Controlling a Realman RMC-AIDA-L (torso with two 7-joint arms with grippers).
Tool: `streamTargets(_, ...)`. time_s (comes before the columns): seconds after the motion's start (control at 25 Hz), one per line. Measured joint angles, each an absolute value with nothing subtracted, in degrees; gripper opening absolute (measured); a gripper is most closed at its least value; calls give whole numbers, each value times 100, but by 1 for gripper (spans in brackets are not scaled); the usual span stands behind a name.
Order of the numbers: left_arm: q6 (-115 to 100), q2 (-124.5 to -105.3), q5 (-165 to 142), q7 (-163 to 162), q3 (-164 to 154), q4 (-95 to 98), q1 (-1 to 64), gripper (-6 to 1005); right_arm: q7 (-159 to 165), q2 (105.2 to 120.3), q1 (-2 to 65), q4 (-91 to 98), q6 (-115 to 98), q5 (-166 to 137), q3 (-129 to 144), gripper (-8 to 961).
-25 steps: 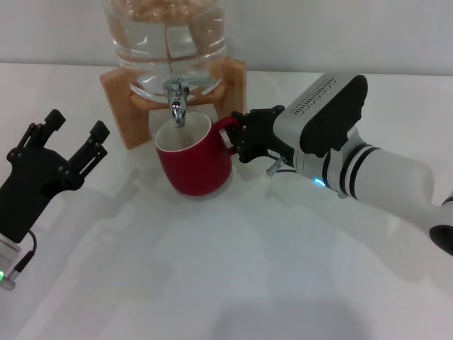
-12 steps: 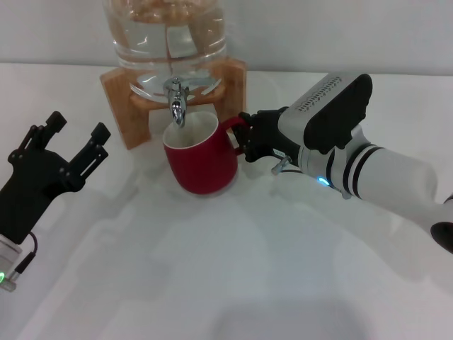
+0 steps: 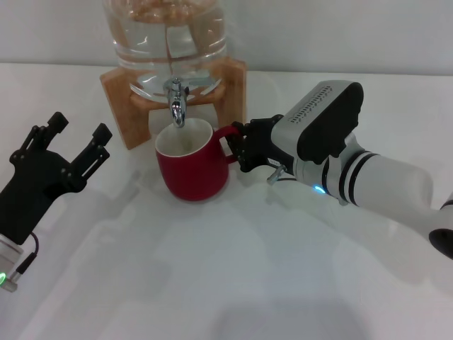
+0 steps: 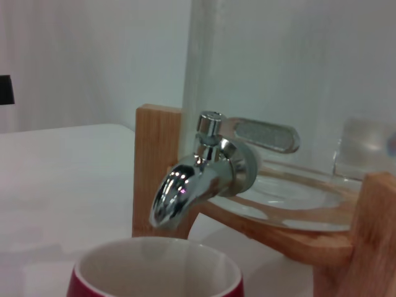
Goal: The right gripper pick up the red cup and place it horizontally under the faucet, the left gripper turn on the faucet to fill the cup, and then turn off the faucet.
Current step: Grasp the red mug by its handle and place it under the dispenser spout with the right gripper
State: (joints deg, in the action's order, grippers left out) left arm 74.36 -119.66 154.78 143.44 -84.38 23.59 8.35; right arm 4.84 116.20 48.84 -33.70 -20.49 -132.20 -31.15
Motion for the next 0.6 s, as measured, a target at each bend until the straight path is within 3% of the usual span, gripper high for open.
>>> streamTargets(0.6, 7435, -11971, 15477, 14344, -8406, 2346, 835, 857, 660, 11619, 5027, -3355, -1940, -13175, -3182, 136)
